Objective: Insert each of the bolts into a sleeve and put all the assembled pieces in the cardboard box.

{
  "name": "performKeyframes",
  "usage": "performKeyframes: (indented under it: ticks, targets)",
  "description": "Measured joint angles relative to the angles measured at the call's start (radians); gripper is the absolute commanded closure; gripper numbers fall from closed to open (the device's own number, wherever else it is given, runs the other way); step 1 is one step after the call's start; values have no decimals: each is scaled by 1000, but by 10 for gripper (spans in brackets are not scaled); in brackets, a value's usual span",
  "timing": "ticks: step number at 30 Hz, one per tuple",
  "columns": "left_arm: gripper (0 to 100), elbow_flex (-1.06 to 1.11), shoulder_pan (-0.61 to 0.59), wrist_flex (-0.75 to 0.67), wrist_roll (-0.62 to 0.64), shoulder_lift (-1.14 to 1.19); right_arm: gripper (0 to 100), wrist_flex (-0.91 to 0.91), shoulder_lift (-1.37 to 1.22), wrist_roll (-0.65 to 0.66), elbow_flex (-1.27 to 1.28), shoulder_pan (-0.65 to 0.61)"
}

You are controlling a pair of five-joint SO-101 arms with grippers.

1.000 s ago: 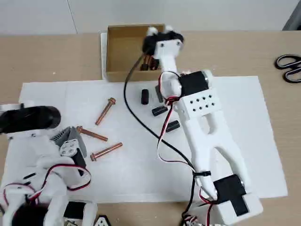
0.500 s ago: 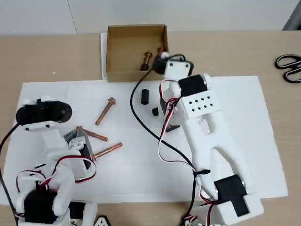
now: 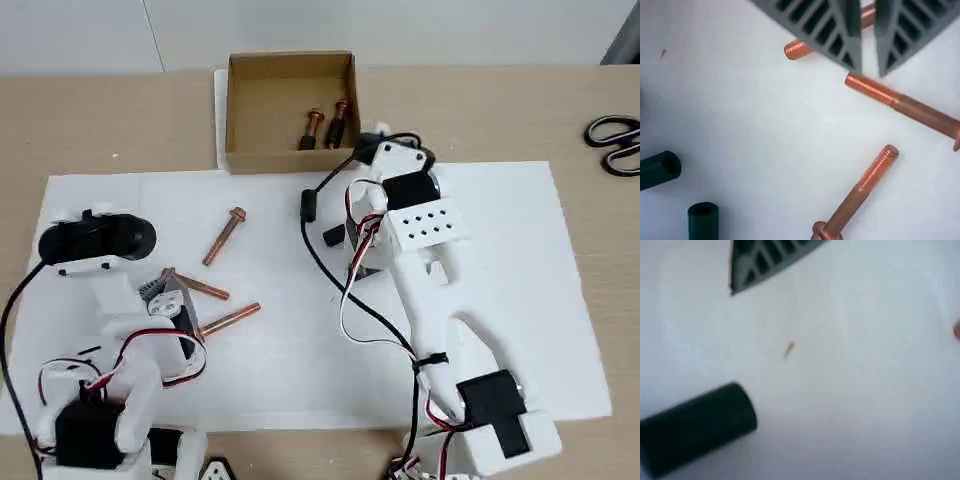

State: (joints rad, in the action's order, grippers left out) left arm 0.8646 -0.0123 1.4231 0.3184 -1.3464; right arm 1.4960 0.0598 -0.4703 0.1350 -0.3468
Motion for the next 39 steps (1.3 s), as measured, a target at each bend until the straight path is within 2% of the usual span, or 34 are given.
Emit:
performKeyframes:
  ticks: [9,15,23,39]
  targets:
    - [994,31,0,-75,0,-3,742,-161,0,-215,6,0]
    - [994,117,0,-127,0,0,742,-292,0,-233,38,0]
    - [994,126,0,-144,0,0,742,-548,0,-242,279,0]
    - [994,126,0,-144,0,0,743,-568,-2,-345,298,-72]
